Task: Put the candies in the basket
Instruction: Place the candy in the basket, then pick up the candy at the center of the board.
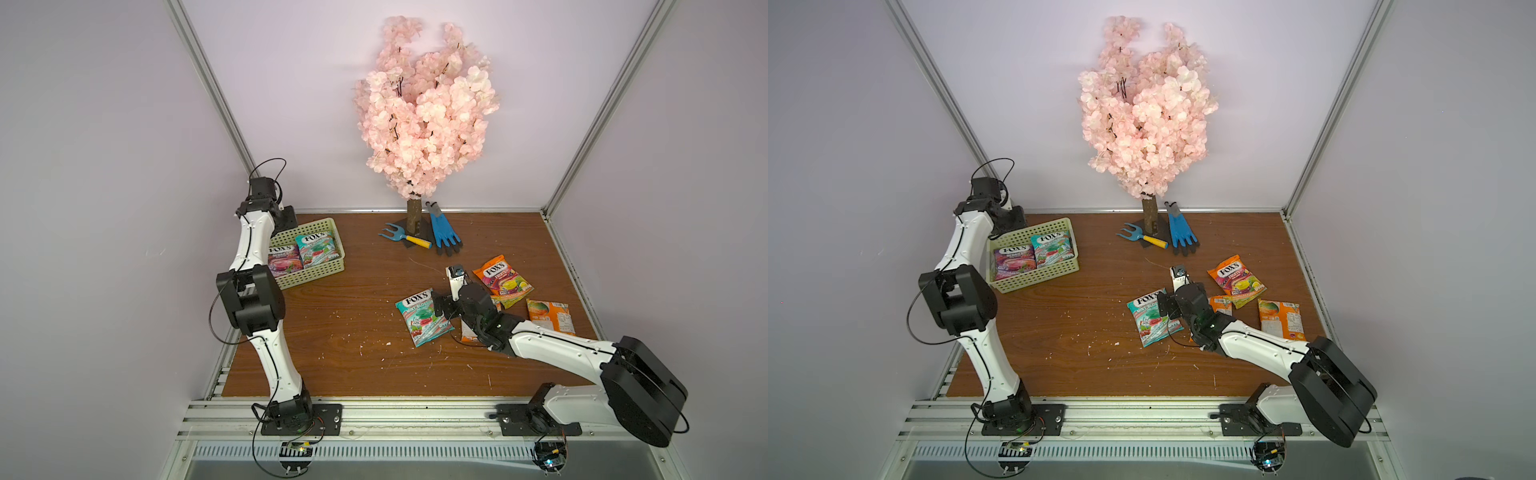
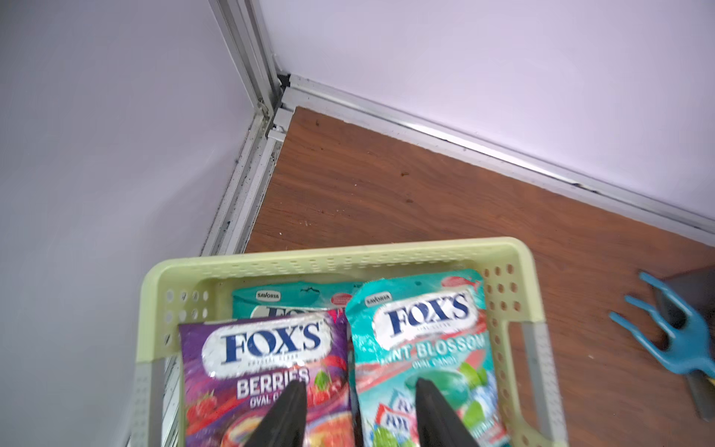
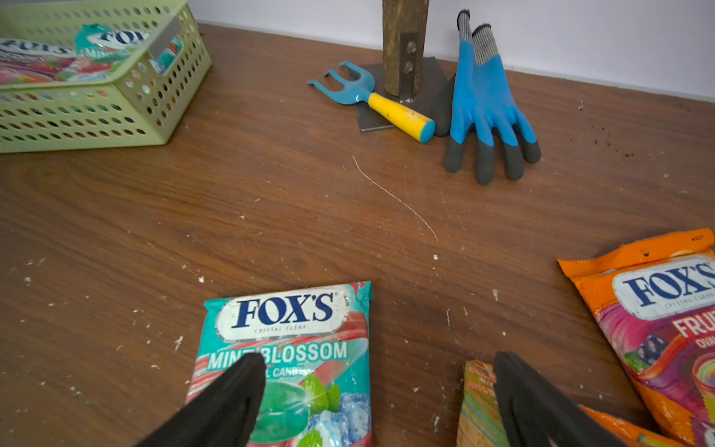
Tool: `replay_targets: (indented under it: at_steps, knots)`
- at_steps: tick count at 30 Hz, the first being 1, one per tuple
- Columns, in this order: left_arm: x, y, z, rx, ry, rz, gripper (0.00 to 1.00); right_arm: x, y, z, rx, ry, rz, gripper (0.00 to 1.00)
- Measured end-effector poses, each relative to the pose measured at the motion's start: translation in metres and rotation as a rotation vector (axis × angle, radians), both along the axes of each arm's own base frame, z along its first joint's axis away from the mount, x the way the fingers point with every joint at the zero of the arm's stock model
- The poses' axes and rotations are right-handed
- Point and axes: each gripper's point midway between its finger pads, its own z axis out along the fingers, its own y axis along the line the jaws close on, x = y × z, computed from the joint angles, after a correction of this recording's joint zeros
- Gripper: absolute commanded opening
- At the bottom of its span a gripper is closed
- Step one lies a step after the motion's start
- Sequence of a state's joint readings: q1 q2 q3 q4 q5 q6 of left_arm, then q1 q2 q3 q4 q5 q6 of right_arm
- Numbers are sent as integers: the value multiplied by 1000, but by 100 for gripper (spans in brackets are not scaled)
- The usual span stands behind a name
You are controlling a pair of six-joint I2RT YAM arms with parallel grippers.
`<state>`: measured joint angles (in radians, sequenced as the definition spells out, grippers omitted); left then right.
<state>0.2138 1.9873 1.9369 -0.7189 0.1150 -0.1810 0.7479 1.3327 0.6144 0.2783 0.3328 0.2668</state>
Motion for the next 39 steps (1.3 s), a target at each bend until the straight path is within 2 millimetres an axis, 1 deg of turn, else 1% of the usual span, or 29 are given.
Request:
replay_targets:
  at_steps: [1, 2, 3, 5, 7, 8, 10, 11, 13, 16, 18, 20, 23, 25, 28, 31, 34, 36, 39]
  knots:
    - [-7, -14, 10, -13, -22, -22, 42, 3, -1, -3, 1, 18, -1, 91]
    - [-13, -30, 15, -26, -35, -54, 39, 5, -2, -4, 5, 32, -5, 89]
    - [-20, -52, 17, -54, -45, -98, 35, 9, -2, -5, 7, 53, -4, 85]
    - [-35, -97, 11, -120, -50, -195, 33, 15, 0, -6, 18, 79, -1, 80]
    - [-55, -141, -8, -197, -34, -277, 33, 18, 4, -10, 31, 110, 16, 76]
    - [-67, -160, -21, -237, -15, -307, 34, 17, 6, -14, 33, 127, 26, 74]
    - [-96, -197, -49, -319, 23, -357, 39, 13, 10, -24, 34, 171, 48, 69]
    - [-107, -210, -61, -351, 40, -367, 42, 12, 11, -29, 30, 192, 55, 67]
    - [-134, -240, -84, -429, 64, -390, 44, 11, 15, -40, 18, 238, 68, 63]
    - [-161, -274, -106, -539, 64, -408, 47, 12, 18, -52, 4, 288, 76, 58]
    - [-176, -293, -119, -603, 69, -410, 48, 11, 20, -58, -2, 315, 81, 57]
    - [-187, -306, -129, -644, 81, -409, 49, 11, 20, -63, -8, 335, 80, 56]
    - [-189, -326, -132, -703, 70, -416, 49, 10, 19, -70, -17, 361, 75, 54]
    - [-191, -337, -134, -746, 57, -413, 49, 8, 18, -76, -23, 381, 68, 54]
    - [-198, -346, -145, -775, 77, -404, 49, 6, 16, -82, -31, 404, 59, 54]
    - [-203, -356, -157, -780, 104, -398, 48, 6, 13, -85, -29, 414, 48, 54]
    - [-210, -367, -161, -777, 115, -410, 48, 7, 11, -85, -25, 419, 38, 54]
    - [-211, -371, -161, -774, 111, -414, 49, 7, 10, -86, -24, 422, 32, 54]
    - [-212, -370, -164, -765, 106, -403, 50, 8, 8, -87, -26, 425, 27, 54]
